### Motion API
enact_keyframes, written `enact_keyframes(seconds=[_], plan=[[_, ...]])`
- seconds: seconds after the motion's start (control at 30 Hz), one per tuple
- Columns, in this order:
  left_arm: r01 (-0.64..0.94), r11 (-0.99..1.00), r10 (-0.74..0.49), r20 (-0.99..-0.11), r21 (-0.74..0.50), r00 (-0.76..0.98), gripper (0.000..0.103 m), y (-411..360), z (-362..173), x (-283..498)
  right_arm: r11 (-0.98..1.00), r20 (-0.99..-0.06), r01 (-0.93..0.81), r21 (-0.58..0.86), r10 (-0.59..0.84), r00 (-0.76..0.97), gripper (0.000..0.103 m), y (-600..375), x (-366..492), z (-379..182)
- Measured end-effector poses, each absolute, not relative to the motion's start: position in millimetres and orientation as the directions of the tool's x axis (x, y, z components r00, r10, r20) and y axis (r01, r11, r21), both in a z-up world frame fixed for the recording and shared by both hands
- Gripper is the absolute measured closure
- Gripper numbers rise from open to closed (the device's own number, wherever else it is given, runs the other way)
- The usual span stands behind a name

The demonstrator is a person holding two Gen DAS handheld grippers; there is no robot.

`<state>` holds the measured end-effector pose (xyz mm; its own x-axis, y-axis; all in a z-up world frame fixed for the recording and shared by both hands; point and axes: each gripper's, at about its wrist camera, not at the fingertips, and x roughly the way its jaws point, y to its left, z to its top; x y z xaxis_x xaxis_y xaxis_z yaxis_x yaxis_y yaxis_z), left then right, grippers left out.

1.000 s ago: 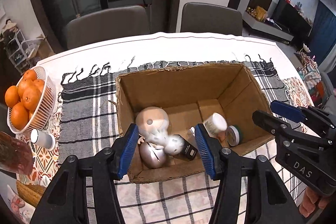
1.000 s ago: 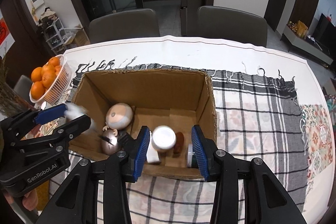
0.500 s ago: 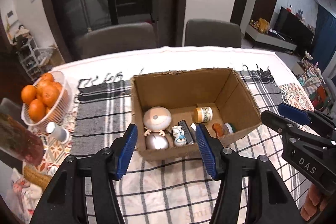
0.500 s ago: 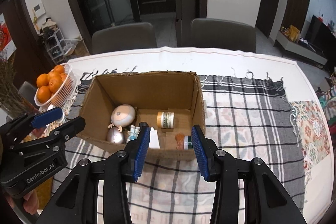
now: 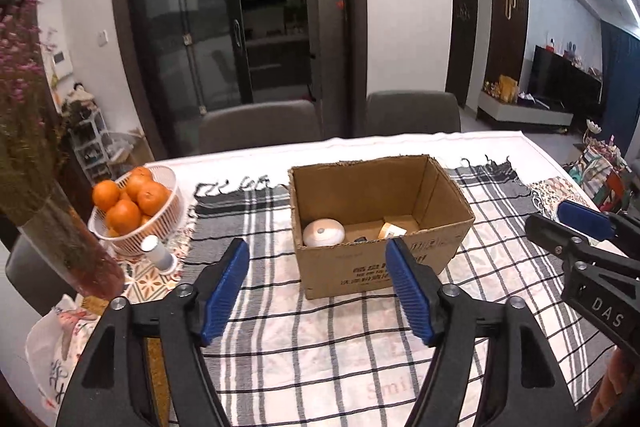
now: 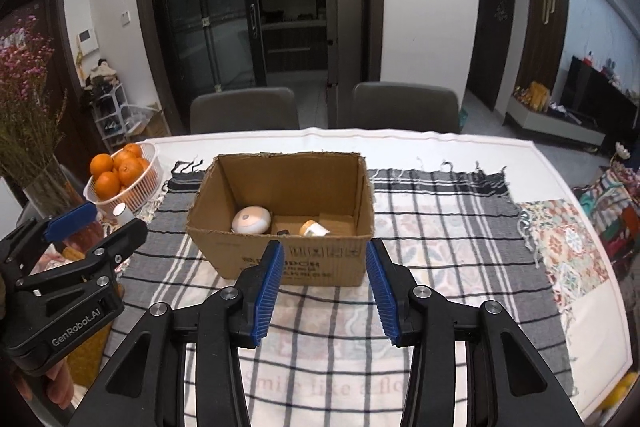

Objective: Organize rigid objects

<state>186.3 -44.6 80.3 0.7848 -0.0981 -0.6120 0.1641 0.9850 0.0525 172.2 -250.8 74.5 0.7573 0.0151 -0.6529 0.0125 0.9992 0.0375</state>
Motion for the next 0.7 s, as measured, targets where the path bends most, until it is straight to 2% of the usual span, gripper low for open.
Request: enact_keyframes(seconds=[0.23,0.3,0.5,0.7], plan=[[0.162,0.982,-0.085,-0.552,0.092,0.83,0.021,-44,79,146,0.998,-0.609,0.054,0.041,-0.018,0.793,0.049,-254,129,72],[0.153,0.983,-0.077,-0.537,0.098,0.84,0.014,-42,78,135,0.998,-0.6,0.058,0.04,-0.023,0.8,0.045,-254,118,70],[0.081,0.989,-0.012,-0.479,0.124,0.877,0.001,-33,77,110,0.996,-0.58,0.089,0.004,-0.07,0.811,0.031,-248,91,63],[0.056,0.994,-0.006,-0.464,0.095,0.886,0.0,-20,76,91,0.992,-0.544,0.128,-0.019,-0.117,0.831,0.026,-244,75,68]])
